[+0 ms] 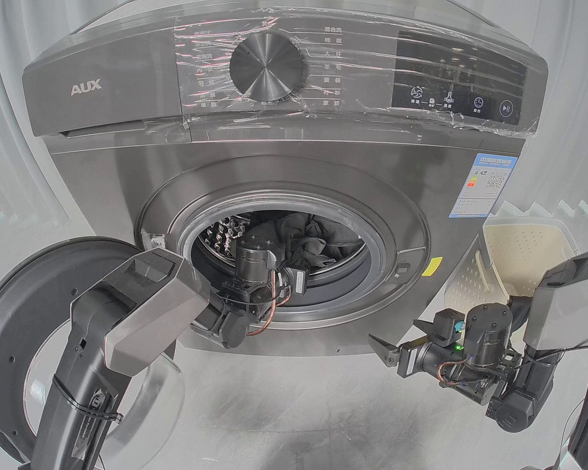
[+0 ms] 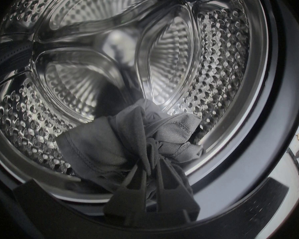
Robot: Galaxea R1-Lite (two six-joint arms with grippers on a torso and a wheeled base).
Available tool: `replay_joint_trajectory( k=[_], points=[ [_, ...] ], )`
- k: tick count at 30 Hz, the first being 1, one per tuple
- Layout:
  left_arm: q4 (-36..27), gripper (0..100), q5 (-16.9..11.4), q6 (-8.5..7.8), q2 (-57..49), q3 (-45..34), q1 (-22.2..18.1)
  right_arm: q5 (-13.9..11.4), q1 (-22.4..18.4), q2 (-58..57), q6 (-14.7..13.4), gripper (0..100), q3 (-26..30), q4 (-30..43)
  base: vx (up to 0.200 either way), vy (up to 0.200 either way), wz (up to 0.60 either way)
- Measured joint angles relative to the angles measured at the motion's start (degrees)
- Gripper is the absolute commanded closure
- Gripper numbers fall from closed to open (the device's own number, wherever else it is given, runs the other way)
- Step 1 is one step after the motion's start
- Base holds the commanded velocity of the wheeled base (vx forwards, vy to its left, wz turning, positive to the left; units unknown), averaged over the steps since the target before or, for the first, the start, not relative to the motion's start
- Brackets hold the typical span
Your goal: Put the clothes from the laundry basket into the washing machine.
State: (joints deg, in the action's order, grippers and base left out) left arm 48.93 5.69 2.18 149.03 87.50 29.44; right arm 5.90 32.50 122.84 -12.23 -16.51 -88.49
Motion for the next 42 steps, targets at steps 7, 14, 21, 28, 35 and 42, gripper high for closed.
replay_joint_trajectory(
  k=[7,14,21,28,35,42],
  points=[
    [0.15,100,1.91,0.57,2.18,9.26,-0.72,0.0,0.0,0.0,0.0,0,-0.05,0.0,0.0,0.0,0.0],
    [-0.38,100,4.21,0.77,6.57,21.81,-2.21,0.0,0.0,0.0,0.02,0,-0.11,0.0,0.0,0.0,0.0],
    [-1.69,100,5.08,0.88,10.64,26.64,-3.73,0.0,-0.06,0.01,0.0,0,-0.05,0.0,0.0,0.0,0.0],
    [-1.74,0,5.08,0.96,11.42,27.05,-3.84,0.0,-0.06,0.01,0.0,0,-0.02,0.0,0.0,0.0,0.0],
    [-1.69,0,5.28,1.01,11.28,25.56,-3.34,0.0,-0.21,0.01,0.0,0,-0.05,0.02,0.0,0.0,0.0],
    [-0.82,0,5.3,0.79,8.14,16.04,-2.18,0.0,-0.32,0.0,0.0,0,-0.11,0.02,0.0,0.0,0.0]
  ],
)
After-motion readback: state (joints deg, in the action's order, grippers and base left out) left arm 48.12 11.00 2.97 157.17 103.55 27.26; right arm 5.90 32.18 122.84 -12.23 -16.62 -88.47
